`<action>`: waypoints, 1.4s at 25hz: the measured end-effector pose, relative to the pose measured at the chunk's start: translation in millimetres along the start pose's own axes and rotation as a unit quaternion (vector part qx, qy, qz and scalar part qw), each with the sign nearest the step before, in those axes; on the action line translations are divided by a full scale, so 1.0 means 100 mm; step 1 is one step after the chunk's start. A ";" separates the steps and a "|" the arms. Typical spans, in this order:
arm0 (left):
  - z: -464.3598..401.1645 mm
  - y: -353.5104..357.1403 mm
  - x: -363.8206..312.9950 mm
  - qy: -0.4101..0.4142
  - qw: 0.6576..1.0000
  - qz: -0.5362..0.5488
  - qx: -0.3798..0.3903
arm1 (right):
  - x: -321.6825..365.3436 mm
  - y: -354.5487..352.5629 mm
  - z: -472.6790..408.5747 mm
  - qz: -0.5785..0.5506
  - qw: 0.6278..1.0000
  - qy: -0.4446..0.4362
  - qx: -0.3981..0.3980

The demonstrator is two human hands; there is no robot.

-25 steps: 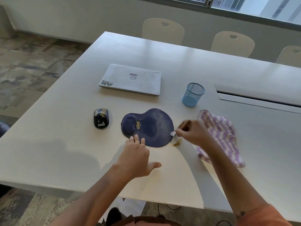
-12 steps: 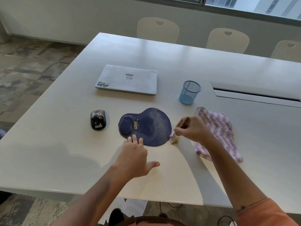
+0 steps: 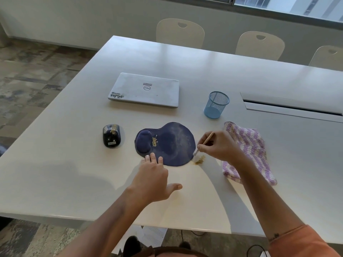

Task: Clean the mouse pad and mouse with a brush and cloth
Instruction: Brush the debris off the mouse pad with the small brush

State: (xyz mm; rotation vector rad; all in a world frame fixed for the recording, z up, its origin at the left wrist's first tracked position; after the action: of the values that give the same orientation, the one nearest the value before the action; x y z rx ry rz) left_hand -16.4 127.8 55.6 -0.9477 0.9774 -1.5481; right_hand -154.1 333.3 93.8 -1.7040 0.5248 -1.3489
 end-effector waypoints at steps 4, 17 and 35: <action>0.01 -0.03 0.00 0.001 1.000 0.010 0.007 | 0.05 -0.05 -0.07 -0.023 0.998 0.014 -0.053; 0.00 -0.02 0.01 0.002 1.000 0.009 0.013 | 0.46 0.56 -0.87 -0.010 0.998 -0.037 -0.040; 0.01 -0.03 0.01 0.005 1.000 0.005 0.009 | 0.23 0.45 -0.40 0.008 0.998 -0.040 0.046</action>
State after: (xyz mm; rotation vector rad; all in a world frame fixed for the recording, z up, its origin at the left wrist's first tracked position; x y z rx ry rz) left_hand -16.6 126.7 58.5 -0.9214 0.9730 -1.5528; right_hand -175.3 276.6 70.5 -1.6687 0.4230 -1.2685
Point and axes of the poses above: each hand's wrist, its own z-axis away from the middle knuckle, its own y-axis out of the palm, x = y × z, the point moved 5 cm from there along -z, towards the middle knuckle
